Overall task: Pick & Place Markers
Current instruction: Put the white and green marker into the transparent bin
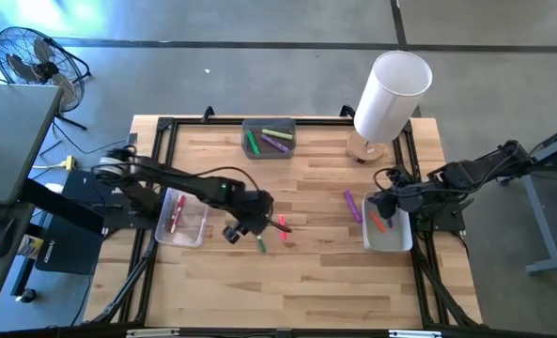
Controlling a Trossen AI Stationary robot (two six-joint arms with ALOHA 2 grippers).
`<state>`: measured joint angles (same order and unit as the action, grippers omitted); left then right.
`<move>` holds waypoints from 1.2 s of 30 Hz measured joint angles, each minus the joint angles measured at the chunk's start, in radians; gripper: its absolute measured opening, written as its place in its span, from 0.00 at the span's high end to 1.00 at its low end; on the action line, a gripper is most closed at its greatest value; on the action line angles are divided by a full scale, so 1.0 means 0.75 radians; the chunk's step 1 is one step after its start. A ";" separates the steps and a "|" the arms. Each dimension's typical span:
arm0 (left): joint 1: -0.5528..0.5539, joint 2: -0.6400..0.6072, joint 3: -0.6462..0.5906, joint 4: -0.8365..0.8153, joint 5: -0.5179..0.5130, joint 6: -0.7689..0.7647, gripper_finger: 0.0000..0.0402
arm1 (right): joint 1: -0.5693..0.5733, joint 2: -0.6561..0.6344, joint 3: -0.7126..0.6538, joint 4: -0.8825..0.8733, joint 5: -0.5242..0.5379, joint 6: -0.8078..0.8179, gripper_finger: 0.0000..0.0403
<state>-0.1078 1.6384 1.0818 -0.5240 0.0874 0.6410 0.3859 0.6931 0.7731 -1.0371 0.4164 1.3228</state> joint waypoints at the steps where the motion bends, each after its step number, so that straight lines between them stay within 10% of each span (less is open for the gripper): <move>1: 0.001 0.032 0.028 -0.039 0.026 0.012 0.62 | 0.000 -0.001 0.000 -0.002 0.000 0.000 0.63; 18: -0.014 0.322 0.120 -0.154 -0.053 0.176 0.63 | 0.000 -0.001 0.000 -0.005 0.001 -0.005 0.63; 25: -0.015 0.330 0.116 -0.177 -0.034 0.173 0.90 | 0.000 -0.001 0.000 0.004 0.007 -0.017 0.63; 36: 0.009 0.302 0.268 -0.298 0.005 -0.250 0.96 | 0.001 -0.001 -0.003 0.029 0.191 -0.100 0.63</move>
<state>-0.1010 1.8651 1.2825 -0.7474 0.0914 0.4535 0.3862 0.6926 0.7712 -1.0153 0.5598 1.2476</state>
